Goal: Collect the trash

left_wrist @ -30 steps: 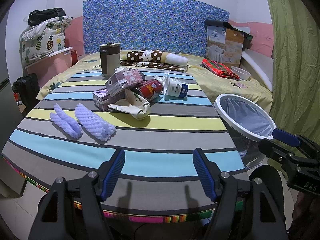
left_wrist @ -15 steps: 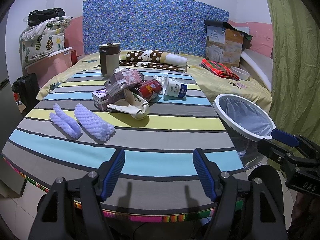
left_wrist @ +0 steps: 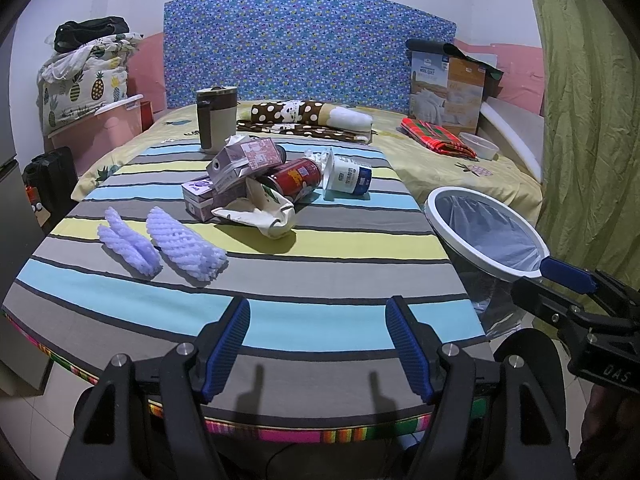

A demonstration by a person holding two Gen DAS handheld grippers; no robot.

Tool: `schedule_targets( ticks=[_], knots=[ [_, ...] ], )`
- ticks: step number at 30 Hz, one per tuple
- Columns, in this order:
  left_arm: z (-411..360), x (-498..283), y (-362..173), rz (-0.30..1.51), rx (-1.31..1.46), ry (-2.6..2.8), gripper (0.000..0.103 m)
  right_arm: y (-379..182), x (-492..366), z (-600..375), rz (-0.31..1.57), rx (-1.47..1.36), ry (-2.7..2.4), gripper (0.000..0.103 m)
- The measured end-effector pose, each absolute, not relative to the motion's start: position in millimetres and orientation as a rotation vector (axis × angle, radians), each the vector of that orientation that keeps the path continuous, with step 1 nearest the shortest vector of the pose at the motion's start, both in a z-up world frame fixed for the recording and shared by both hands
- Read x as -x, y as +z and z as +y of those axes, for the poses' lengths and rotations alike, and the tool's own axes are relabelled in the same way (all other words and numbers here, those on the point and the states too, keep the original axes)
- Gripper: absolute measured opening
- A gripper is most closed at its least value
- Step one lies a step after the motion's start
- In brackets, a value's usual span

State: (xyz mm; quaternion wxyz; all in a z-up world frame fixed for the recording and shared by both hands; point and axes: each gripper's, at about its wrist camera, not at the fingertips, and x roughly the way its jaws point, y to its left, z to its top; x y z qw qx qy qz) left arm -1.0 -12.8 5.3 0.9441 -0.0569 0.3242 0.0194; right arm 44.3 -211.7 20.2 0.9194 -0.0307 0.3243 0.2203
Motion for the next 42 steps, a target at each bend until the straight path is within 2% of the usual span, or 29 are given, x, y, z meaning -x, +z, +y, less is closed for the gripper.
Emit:
schedule_targets(
  ticks=[26, 42],
  knots=[
    [-12, 1, 8, 0.673, 0.132, 0.027, 0.072, 16, -45, -208, 0.675, 0.063, 0.471, 0.075],
    [43, -14, 2, 0.682, 0.203, 0.131, 0.072, 25, -78, -185, 0.684, 0.041, 0.596, 0.075]
  ],
)
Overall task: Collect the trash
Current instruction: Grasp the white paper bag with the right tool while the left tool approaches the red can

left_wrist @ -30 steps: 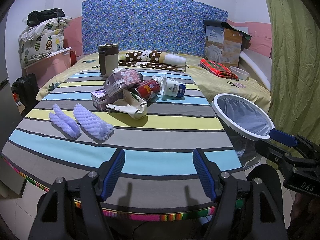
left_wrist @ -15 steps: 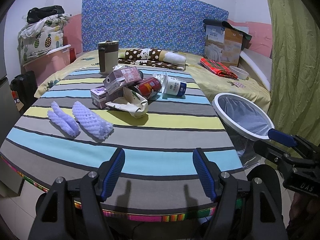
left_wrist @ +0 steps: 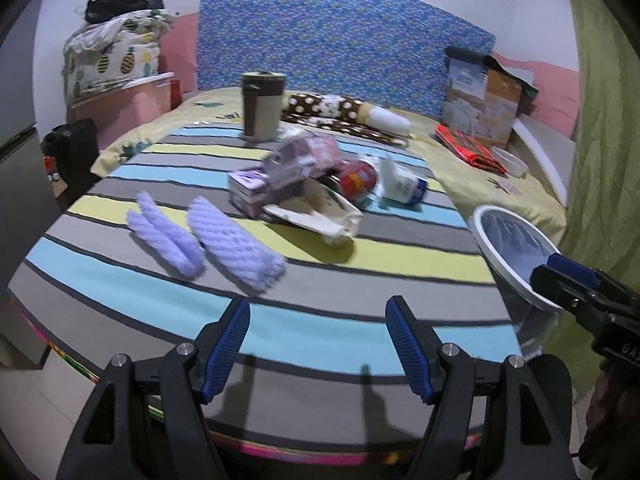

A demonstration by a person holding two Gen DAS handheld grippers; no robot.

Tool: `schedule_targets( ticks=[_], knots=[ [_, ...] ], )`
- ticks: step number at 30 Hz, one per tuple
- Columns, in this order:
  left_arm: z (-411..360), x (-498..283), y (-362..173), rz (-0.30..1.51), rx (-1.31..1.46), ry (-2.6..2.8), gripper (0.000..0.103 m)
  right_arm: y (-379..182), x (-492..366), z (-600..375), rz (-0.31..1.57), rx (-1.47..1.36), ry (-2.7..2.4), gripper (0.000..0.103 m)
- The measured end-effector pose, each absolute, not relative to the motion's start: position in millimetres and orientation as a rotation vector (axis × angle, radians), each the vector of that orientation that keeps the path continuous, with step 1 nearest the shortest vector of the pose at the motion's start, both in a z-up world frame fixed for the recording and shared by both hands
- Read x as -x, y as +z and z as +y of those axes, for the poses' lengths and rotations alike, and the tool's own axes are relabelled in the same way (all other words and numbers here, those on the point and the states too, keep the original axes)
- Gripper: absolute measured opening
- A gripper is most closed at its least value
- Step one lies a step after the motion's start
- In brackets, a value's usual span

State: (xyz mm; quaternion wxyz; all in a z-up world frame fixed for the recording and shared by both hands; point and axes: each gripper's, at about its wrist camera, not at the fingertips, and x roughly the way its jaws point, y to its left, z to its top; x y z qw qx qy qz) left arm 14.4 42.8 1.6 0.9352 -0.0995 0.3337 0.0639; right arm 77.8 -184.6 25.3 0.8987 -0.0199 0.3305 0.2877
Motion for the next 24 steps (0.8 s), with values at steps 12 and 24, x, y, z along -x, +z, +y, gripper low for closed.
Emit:
schedule_targets(
  ticks=[12, 24],
  knots=[
    [83, -44, 5, 0.663, 0.235, 0.194, 0.072, 34, -112, -148, 0.694, 0.066, 0.696, 0.075],
    [119, -67, 3, 0.66, 0.253, 0.252, 0.071, 17, -141, -97, 0.797, 0.101, 0.801, 0.054]
  ],
)
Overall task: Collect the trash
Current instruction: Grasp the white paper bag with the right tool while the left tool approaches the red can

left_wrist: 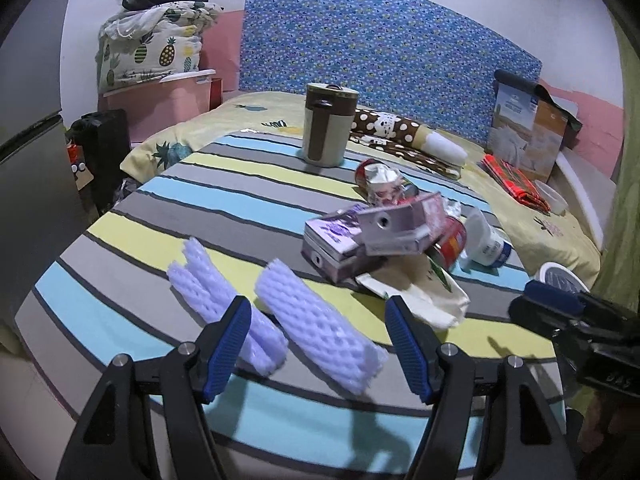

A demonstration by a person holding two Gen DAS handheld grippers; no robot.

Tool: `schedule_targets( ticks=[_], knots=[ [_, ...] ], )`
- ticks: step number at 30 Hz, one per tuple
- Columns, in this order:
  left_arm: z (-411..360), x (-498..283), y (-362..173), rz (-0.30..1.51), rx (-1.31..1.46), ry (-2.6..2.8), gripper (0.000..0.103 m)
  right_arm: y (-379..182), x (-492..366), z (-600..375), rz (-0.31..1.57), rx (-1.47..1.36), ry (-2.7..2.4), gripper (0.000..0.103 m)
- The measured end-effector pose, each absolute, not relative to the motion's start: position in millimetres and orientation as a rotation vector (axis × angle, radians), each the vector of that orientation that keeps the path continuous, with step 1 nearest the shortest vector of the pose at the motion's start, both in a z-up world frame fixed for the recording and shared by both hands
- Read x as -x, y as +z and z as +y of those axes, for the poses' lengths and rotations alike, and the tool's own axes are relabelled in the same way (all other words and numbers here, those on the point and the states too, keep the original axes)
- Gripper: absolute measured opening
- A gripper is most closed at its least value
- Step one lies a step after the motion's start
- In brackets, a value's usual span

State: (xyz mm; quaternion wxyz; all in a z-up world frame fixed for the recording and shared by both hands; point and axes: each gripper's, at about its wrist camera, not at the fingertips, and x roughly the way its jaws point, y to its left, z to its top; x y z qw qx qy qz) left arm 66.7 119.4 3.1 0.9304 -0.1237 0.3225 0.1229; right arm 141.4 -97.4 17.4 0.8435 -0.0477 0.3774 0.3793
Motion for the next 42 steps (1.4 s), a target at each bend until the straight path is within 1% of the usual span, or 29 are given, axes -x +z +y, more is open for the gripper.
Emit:
schedule_targets(
  ticks=[2, 9, 12, 13, 16, 24, 30, 35, 42],
  knots=[
    [124, -70, 3, 0.658, 0.258, 0.249, 0.071, 15, -146, -92, 0.812, 0.099, 0.812, 0.049],
    [132, -80, 4, 0.648, 0.261, 0.213, 0.071, 2, -162, -73, 0.868, 0.1, 0.829, 0.043],
    [132, -83, 5, 0.641, 0.268, 0.18, 0.071, -5, -165, -67, 0.9, 0.115, 0.839, 0.029],
    [132, -84, 5, 0.639, 0.269, 0.17, 0.071, -7, -165, -65, 0.912, 0.12, 0.844, 0.022],
    [129, -85, 5, 0.637, 0.273, 0.145, 0.071, -7, -162, -66, 0.913, 0.125, 0.844, 0.018],
    [112, -90, 7, 0.641, 0.276, 0.051, 0.071, -3, -150, -94, 0.912, 0.101, 0.819, 0.018],
    [89, -100, 10, 0.646, 0.272, -0.055, 0.071, 1, -147, -135, 0.903, 0.039, 0.737, 0.018],
    [67, -121, 9, 0.659, 0.282, -0.162, 0.071, 0, -151, -164, 0.898, -0.025, 0.672, 0.018],
    [46, -159, 4, 0.664, 0.173, -0.117, 0.071, 5, -154, -181, 0.871, -0.058, 0.633, 0.018]
  ],
)
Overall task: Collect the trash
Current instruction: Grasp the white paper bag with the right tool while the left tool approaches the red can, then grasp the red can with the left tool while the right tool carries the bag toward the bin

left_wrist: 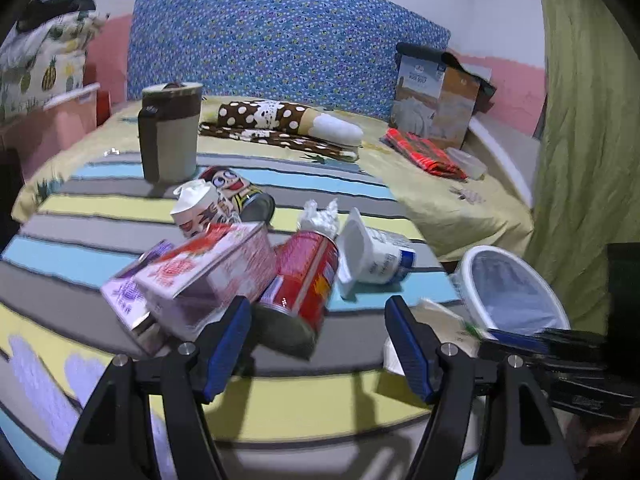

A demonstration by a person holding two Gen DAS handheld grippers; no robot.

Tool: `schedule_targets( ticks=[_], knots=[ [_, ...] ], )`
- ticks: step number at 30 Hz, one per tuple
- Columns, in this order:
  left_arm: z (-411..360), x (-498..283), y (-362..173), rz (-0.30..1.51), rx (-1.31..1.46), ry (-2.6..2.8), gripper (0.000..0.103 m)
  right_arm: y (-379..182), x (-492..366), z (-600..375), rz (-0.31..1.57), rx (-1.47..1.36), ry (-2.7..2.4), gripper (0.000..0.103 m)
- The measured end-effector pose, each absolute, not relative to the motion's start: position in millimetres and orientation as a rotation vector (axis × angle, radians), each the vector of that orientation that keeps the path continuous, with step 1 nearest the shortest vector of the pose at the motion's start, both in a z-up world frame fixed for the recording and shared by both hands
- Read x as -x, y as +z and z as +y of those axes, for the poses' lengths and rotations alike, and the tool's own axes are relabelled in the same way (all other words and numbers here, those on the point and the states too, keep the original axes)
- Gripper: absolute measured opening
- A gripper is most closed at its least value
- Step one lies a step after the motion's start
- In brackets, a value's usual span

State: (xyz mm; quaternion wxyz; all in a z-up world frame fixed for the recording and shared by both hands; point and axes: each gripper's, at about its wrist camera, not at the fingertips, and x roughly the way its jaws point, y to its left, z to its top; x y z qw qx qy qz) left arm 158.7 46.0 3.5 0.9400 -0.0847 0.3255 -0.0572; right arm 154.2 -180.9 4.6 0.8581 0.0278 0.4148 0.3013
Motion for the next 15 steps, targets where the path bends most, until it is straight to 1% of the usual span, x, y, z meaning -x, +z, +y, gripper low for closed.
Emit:
schedule_targets(
  ticks=[4, 15],
  knots=[
    [42, -174, -2, 0.676, 0.113, -0.081, 0.072, 0, -159, -192, 0.871, -0.078, 0.623, 0.018],
    [37, -190, -19, 0.752, 0.087, -0.078, 0.071, -5, -162, -211, 0.873, -0.115, 0.599, 0.018]
  ],
)
